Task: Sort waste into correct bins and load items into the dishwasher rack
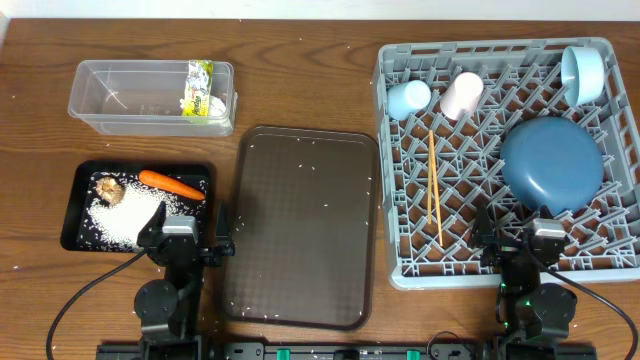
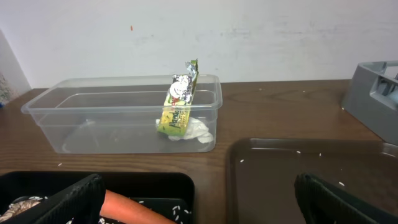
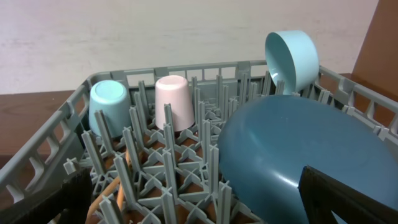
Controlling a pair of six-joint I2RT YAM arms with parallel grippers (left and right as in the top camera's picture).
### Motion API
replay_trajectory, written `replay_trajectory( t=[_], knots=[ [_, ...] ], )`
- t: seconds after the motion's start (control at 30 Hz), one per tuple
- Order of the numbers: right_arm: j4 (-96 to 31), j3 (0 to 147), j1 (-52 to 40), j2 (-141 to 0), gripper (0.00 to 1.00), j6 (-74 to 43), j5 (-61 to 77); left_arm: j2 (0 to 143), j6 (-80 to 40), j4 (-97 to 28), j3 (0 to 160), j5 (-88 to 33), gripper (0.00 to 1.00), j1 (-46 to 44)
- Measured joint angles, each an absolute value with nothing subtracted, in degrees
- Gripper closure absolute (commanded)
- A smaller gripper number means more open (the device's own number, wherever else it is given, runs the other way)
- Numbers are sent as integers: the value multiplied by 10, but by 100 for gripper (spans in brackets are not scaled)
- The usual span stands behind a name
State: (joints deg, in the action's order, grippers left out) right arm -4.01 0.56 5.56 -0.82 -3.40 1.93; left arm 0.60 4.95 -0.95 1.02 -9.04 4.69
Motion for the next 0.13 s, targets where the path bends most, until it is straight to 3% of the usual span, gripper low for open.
replay_trajectory(
  t=[0.13],
  knots=[
    [-40, 6, 56, -8, 1, -34, 19, 6, 50, -10, 10, -90, 2, 47]
  ],
)
